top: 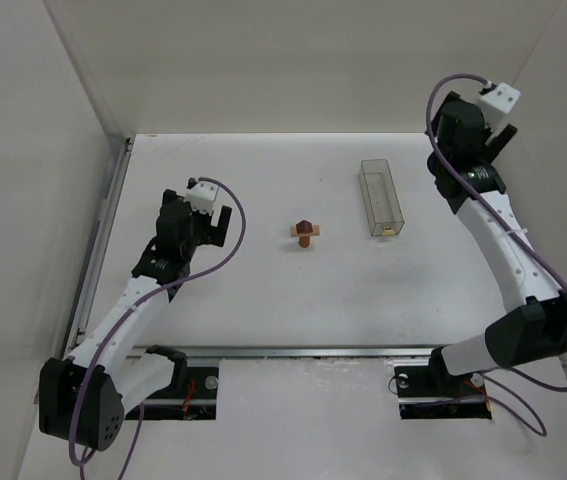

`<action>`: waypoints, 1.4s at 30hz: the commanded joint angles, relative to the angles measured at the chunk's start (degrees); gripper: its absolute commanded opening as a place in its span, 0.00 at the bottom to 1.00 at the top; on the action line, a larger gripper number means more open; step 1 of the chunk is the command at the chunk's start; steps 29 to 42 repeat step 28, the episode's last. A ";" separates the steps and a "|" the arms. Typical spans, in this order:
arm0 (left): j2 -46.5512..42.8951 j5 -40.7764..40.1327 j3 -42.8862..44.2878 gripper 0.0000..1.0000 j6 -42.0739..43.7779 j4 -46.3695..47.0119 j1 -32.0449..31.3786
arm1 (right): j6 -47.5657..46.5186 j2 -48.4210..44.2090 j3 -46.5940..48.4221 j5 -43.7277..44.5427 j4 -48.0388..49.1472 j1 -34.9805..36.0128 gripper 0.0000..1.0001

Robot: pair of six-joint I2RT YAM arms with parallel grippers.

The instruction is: Build the wood block tower

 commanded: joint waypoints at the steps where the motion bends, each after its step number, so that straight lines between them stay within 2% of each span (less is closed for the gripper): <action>1: -1.77 -3.21 -1.45 1.00 -1.14 3.82 0.06 | 15.04 -0.81 -0.24 21.76 -3.49 -0.78 1.00; 6: -1.77 -2.68 -1.45 1.00 -1.14 4.87 0.06 | 17.14 1.39 0.90 22.81 -8.78 -1.30 1.00; 16: -1.77 -2.68 -1.45 1.00 -1.14 4.34 0.06 | 17.68 3.14 2.21 25.00 -8.79 -1.30 1.00; 24: -1.77 -2.06 -1.45 1.00 -1.14 4.34 0.06 | 18.29 9.38 8.10 34.14 -12.66 2.55 1.00; 42: -1.77 -2.06 -1.45 1.00 -1.14 4.34 0.06 | 18.29 9.91 7.59 34.76 -10.73 3.62 1.00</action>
